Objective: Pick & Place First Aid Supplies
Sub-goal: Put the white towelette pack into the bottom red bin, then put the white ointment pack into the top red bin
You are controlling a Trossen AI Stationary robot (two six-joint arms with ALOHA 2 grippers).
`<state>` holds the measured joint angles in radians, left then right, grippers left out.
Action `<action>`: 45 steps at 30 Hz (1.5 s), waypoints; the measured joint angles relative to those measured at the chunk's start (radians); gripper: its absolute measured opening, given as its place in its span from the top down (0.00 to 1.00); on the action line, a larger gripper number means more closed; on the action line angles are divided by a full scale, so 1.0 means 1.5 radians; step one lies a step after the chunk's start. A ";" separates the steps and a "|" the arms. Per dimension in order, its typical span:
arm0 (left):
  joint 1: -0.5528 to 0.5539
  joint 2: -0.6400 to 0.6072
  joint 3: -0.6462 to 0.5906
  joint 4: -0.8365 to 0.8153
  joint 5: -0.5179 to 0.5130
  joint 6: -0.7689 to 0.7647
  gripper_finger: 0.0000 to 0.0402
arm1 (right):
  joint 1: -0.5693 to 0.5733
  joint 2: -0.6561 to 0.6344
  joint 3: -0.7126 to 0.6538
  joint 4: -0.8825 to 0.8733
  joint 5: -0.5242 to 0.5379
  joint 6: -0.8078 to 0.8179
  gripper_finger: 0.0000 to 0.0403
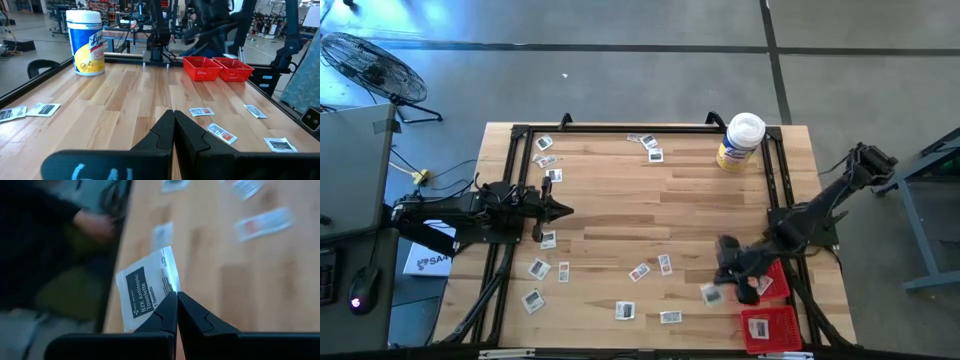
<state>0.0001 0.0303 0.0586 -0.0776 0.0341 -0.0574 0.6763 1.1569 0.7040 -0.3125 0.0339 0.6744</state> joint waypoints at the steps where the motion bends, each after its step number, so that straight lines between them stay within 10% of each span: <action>1: 0.000 0.000 0.000 0.000 0.000 0.000 1.00 | 0.017 0.000 0.000 -0.001 -0.011 0.013 1.00; 21: 0.000 0.000 0.000 0.000 0.000 0.000 1.00 | 0.234 0.077 0.001 -0.048 -0.065 0.106 1.00; 33: 0.000 0.000 0.000 0.000 0.000 0.000 1.00 | 0.239 0.177 0.001 -0.047 -0.092 0.279 0.94; 45: 0.000 0.000 0.000 0.000 0.000 0.000 1.00 | 0.214 0.100 0.001 0.061 -0.043 0.315 0.76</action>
<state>0.0002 0.0303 0.0586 -0.0776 0.0340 -0.0574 0.9971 1.3070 0.7059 -0.2214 -0.0307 1.1471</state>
